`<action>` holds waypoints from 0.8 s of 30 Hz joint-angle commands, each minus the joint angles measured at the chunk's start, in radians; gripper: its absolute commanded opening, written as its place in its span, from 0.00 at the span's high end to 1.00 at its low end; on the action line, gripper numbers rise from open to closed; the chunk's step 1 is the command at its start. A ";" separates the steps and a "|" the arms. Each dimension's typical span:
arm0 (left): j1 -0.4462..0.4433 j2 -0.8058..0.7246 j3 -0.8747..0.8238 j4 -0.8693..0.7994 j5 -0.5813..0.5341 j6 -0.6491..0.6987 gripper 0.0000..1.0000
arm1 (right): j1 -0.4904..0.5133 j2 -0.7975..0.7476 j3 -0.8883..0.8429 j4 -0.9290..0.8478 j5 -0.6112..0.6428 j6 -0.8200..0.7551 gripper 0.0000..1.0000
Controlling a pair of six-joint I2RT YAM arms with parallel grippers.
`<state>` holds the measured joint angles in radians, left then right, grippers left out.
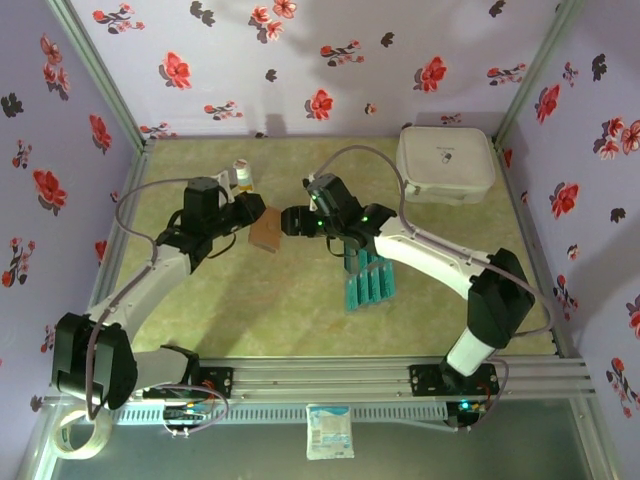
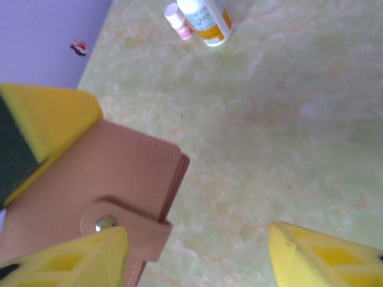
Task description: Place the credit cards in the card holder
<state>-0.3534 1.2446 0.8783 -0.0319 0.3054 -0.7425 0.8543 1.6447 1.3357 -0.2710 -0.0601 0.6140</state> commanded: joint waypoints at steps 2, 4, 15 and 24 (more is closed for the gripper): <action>0.013 -0.035 0.042 -0.082 -0.006 0.030 1.00 | -0.007 0.023 0.007 0.092 -0.022 0.073 0.36; 0.014 -0.039 0.046 -0.083 -0.002 0.016 1.00 | -0.007 0.024 -0.012 0.138 -0.029 0.109 0.36; 0.019 -0.037 0.019 -0.033 -0.005 -0.017 1.00 | 0.038 0.061 -0.025 0.161 0.006 0.153 0.36; 0.019 -0.045 -0.026 0.015 -0.007 -0.050 1.00 | 0.062 0.099 0.011 0.151 -0.006 0.155 0.36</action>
<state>-0.3420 1.2121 0.8711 -0.0711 0.3042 -0.7639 0.9043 1.7229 1.3159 -0.1246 -0.0715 0.7570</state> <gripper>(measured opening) 0.096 0.641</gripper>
